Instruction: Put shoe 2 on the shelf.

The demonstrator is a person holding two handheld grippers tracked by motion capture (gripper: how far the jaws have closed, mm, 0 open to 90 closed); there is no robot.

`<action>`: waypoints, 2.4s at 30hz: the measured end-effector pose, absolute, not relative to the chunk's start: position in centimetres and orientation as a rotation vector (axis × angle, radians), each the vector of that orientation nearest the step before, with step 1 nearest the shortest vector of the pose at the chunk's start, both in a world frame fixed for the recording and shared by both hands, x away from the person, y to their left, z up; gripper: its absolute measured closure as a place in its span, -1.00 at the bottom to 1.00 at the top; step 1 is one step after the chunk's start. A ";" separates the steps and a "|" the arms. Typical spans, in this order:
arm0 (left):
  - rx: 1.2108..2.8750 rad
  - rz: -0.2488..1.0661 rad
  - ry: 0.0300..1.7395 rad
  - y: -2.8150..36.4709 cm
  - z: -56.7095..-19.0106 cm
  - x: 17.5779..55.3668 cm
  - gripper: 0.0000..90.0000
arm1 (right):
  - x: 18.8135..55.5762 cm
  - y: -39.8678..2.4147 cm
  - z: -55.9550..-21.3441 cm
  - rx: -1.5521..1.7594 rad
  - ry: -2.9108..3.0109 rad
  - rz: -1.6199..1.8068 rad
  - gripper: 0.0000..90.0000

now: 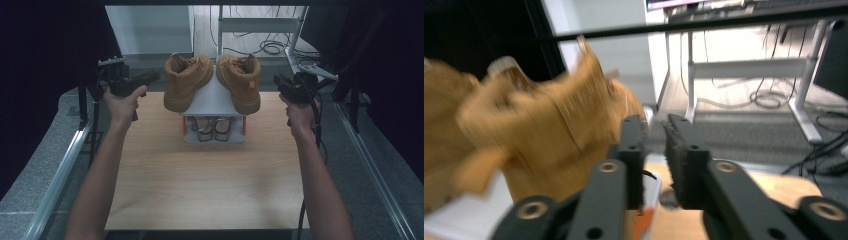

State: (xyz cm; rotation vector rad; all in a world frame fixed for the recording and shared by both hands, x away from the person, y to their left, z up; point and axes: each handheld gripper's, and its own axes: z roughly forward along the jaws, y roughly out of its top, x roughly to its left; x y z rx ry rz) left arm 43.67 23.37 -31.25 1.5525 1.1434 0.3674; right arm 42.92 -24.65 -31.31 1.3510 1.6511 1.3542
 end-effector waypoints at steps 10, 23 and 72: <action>1.646 0.378 1.215 23.5 -34.6 45.1 0.96 | 44.3 -24.6 -34.1 1.352 1.769 1.270 0.98; 1.689 0.377 1.230 22.0 -36.1 46.7 1.00 | 45.9 -22.5 -35.7 1.327 1.819 1.214 0.98; 1.622 0.243 1.133 17.2 -35.7 47.1 1.00 | 46.6 -19.7 -36.2 1.285 1.841 1.283 0.95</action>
